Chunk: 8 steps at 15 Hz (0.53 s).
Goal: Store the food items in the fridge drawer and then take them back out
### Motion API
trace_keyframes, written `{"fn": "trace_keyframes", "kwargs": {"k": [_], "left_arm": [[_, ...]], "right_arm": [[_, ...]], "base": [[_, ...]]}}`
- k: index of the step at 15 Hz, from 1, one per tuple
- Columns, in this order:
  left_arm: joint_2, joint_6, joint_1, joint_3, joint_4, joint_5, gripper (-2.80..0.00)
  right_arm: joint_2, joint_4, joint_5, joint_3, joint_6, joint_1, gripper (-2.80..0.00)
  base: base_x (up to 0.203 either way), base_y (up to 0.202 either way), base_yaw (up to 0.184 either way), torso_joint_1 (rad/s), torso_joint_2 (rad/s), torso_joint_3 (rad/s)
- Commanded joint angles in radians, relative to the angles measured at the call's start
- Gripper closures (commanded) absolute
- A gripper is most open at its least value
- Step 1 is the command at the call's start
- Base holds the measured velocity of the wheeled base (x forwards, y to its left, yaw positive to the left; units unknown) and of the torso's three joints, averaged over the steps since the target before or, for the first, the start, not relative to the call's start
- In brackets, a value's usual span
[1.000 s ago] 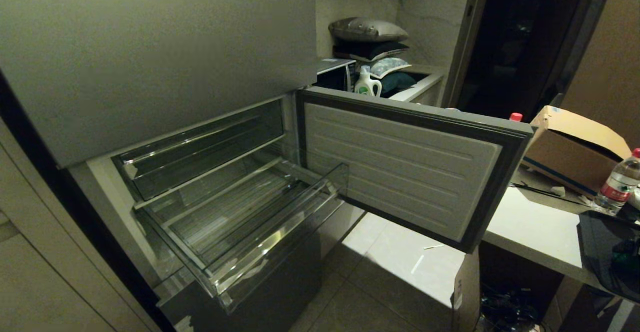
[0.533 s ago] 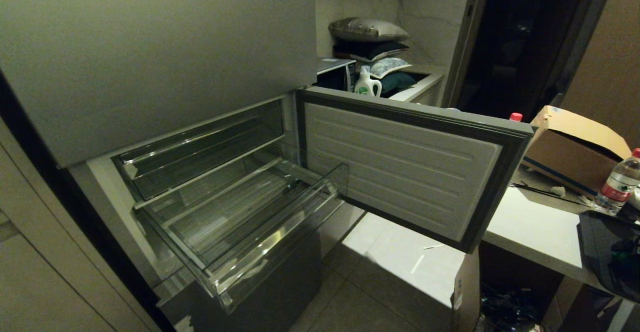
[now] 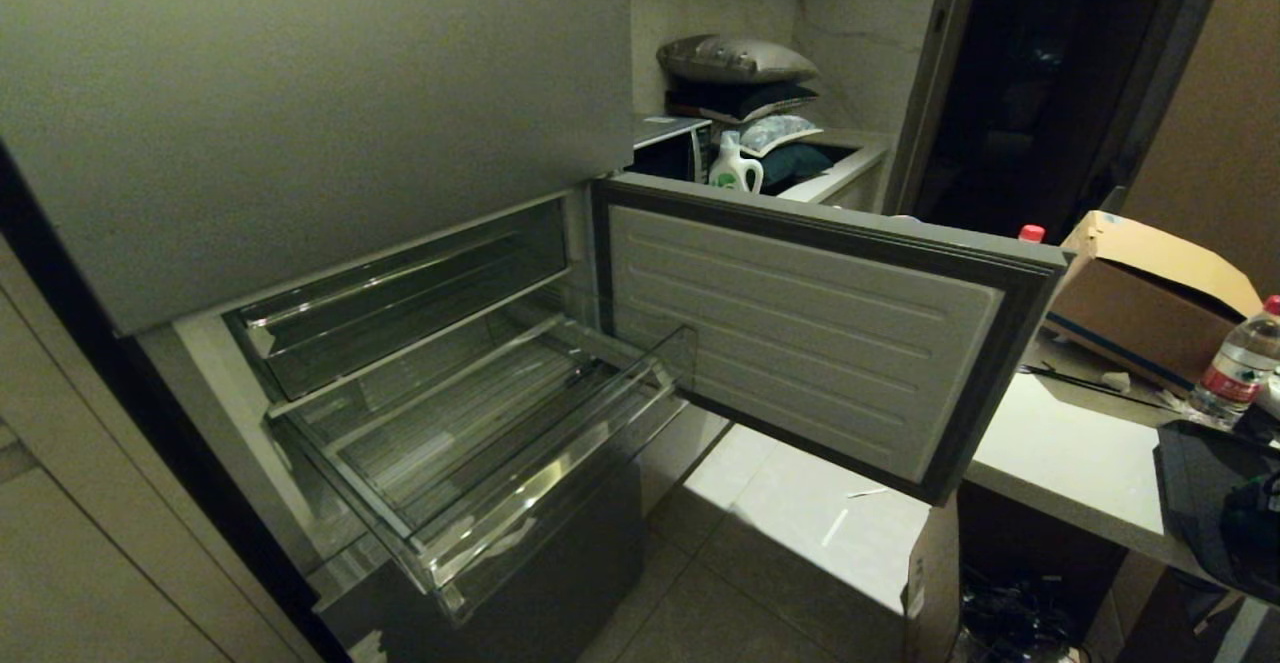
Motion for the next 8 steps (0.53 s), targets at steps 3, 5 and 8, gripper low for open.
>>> {"fn": "trace_keyframes", "kwargs": {"k": [3, 5, 8], "left_arm": [[0.001, 0.0, 0.0, 0.0, 0.0, 0.0, 0.0], [0.001, 0.0, 0.0, -0.001, 0.0, 0.0, 0.0], [0.001, 0.0, 0.0, 0.0, 0.0, 0.0, 0.0]], "right_arm": [[-0.014, 0.004, 0.007, 0.006, 0.0, -0.001, 0.0], [-0.043, 0.006, 0.008, 0.016, 0.0, -0.007, 0.0], [-0.181, 0.018, 0.007, 0.035, 0.002, -0.029, 0.0]], "base": [[0.0, 0.0, 0.0, 0.0, 0.0, 0.0], [0.0, 0.0, 0.0, 0.0, 0.0, 0.0], [0.0, 0.0, 0.0, 0.0, 0.0, 0.0]]}}
